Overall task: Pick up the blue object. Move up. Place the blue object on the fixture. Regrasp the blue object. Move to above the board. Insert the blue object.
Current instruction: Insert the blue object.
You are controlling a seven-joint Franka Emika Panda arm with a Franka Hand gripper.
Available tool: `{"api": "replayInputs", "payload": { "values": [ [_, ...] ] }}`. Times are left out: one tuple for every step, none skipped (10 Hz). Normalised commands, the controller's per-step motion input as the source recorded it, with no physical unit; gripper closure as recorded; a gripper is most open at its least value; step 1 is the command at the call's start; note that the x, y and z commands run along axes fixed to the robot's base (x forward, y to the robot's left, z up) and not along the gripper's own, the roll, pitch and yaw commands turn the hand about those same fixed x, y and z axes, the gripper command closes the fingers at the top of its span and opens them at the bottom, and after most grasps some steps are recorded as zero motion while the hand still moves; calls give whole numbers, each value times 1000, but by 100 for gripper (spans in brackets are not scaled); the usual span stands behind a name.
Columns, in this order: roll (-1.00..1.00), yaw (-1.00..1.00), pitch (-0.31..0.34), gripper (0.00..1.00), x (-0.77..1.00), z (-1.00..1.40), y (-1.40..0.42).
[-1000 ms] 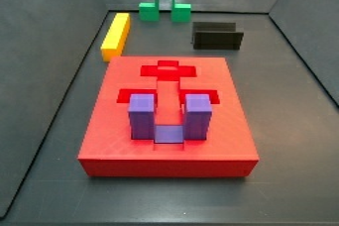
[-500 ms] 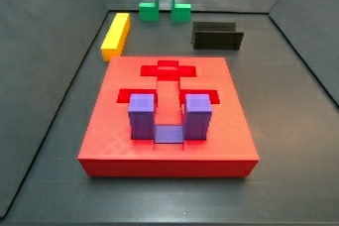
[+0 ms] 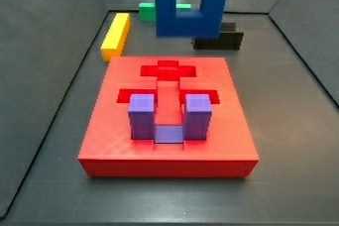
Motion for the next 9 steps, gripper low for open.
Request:
{"api": "replayInputs", "payload": {
  "values": [
    [0, 0, -53, 100, -46, -697, -26],
    [86, 0, -46, 100, 0, -543, -177],
    [13, 0, -81, 100, -86, -543, -149],
    [-123, 0, -121, 100, -357, -431, -49],
    [-294, 0, -111, 100, -303, -40, 0],
    [-423, -51, -93, 100, -343, 166, 160],
    [-376, -37, -116, 100, -311, 66, 60],
    [-149, 0, -67, 100, -106, -160, 0],
    [-34, 0, 0, 100, 31, -151, 0]
  ]
}}
